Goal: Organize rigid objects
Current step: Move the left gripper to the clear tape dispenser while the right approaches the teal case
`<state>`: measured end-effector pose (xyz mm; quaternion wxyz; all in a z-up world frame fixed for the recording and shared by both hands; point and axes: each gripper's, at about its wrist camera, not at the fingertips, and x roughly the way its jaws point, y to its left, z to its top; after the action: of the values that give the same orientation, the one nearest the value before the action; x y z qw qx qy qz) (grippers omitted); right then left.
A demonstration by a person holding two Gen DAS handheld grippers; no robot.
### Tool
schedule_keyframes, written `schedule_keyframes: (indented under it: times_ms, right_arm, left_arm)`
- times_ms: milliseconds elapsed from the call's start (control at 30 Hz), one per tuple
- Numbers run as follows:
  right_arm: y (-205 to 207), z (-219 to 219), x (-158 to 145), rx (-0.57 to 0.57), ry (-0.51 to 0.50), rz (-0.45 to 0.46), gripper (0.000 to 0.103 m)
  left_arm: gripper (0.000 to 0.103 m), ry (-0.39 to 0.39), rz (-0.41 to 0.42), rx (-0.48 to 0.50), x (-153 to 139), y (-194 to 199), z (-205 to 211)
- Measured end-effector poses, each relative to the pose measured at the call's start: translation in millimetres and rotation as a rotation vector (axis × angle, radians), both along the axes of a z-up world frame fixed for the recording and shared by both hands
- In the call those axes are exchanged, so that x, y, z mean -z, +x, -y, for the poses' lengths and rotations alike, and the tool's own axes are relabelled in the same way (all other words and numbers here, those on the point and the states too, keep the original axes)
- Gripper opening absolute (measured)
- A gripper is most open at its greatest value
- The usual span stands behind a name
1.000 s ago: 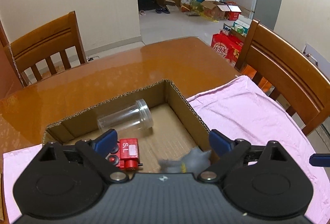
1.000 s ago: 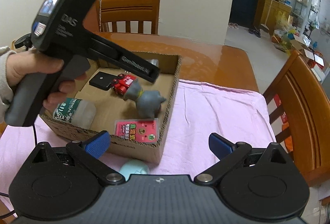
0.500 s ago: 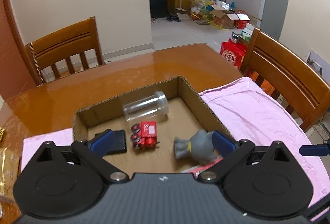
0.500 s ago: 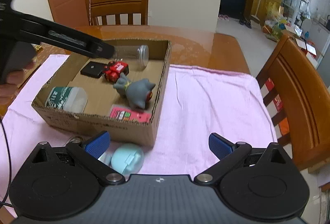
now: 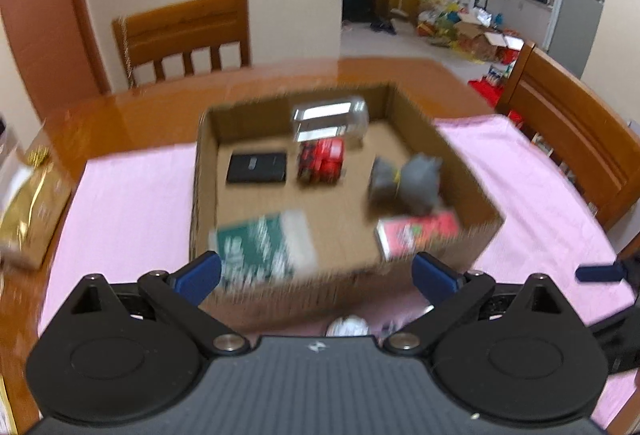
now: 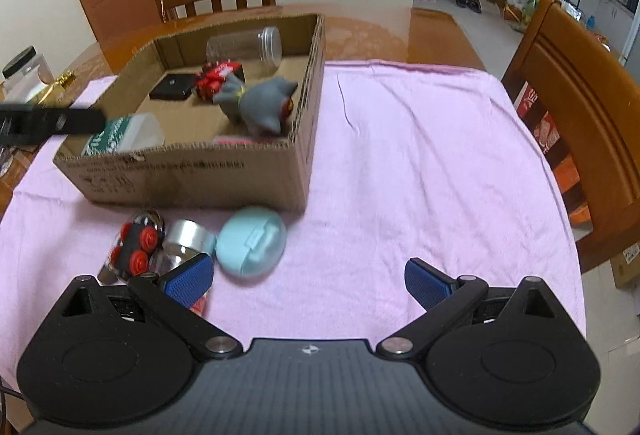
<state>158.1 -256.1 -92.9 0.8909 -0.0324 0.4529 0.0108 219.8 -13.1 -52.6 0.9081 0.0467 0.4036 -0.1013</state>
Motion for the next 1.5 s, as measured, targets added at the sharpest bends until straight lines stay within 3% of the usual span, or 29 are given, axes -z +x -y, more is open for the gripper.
schedule_keyframes:
  times_ms: [300, 567, 1067, 1500]
  right_arm:
    - [2, 7, 10, 0.047, 0.016, -0.026, 0.103]
    - [10, 5, 12, 0.068, 0.018, -0.043, 0.103]
    - [28, -11, 14, 0.072, -0.015, -0.052, 0.103]
    - [72, -26, 36, 0.064, 0.013, -0.075, 0.103]
  left_arm:
    - [0.101, 0.03, -0.145, -0.074, 55, -27, -26]
    - [0.101, 0.058, -0.201, -0.073, 92, -34, -32]
    - [0.102, 0.026, -0.142, -0.183, 99, -6, -71]
    - [0.103, 0.026, -0.15, -0.176, 99, -5, -73]
